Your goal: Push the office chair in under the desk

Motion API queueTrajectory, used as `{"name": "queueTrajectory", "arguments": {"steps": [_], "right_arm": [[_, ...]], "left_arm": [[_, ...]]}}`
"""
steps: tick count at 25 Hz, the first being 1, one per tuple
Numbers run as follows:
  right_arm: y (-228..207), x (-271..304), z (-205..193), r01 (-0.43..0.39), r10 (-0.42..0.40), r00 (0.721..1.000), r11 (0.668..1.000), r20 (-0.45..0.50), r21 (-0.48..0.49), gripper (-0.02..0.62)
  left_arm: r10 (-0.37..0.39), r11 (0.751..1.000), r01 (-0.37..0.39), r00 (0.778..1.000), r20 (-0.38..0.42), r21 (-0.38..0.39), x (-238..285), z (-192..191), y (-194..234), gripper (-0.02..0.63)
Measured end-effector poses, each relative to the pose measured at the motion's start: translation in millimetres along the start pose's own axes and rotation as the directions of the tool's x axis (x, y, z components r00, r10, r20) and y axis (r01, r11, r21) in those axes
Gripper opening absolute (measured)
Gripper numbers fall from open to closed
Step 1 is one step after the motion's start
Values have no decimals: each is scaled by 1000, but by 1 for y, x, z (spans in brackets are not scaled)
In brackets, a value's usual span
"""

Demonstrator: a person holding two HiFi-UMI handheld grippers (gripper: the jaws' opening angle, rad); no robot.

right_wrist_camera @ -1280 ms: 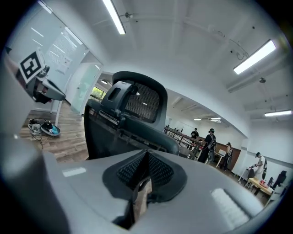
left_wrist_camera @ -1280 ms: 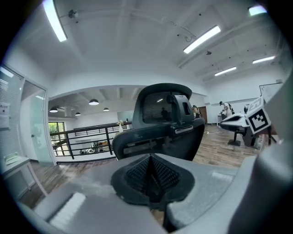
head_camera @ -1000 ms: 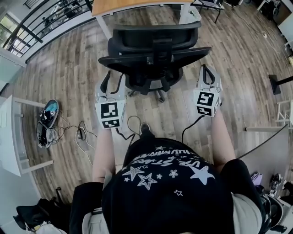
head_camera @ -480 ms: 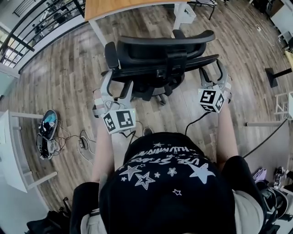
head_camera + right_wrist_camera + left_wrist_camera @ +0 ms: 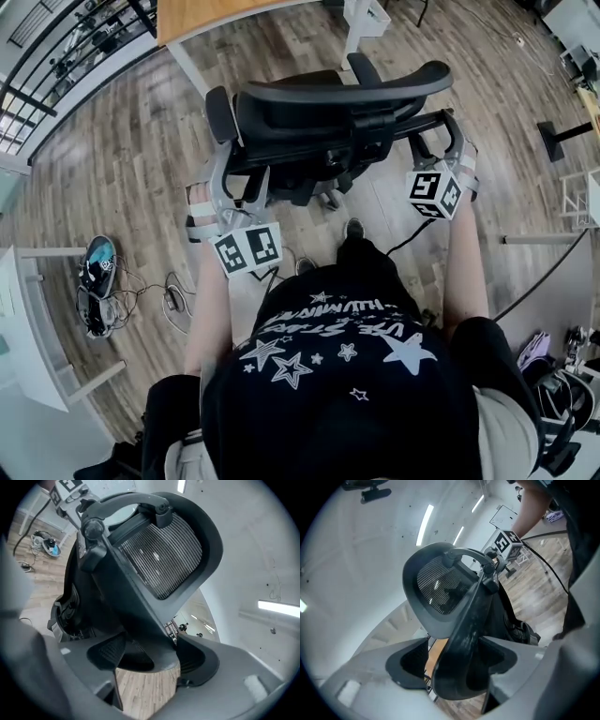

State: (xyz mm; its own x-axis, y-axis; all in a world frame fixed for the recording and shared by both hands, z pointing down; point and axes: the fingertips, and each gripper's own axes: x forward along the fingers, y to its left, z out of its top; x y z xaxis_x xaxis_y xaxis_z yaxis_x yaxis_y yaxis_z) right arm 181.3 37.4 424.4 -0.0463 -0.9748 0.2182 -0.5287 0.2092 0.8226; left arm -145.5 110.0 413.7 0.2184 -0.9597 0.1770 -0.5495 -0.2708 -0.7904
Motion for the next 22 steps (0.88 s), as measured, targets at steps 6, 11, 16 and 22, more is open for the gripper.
{"name": "queueTrajectory", "arguments": {"steps": [6,11,16,22], "right_arm": [[-6,12,3,4,-4,1000,999,7,-43,288],[-12,32,-2,-39,40,999,997,7,-63,285],[-18,51,0,-29,31,999,998,30,-54,285],[-18,80,8,-5,7,999,999,46,-39,285]], "left_arm": [[-41,999,40,997,-66,-26,12,-9,-4,302],[37,997,-30,994,-106,65,33,-7,-1,276],[75,995,-68,992,-101,67,52,-8,6,276],[98,994,-92,990,-103,56,89,-21,20,278]]}}
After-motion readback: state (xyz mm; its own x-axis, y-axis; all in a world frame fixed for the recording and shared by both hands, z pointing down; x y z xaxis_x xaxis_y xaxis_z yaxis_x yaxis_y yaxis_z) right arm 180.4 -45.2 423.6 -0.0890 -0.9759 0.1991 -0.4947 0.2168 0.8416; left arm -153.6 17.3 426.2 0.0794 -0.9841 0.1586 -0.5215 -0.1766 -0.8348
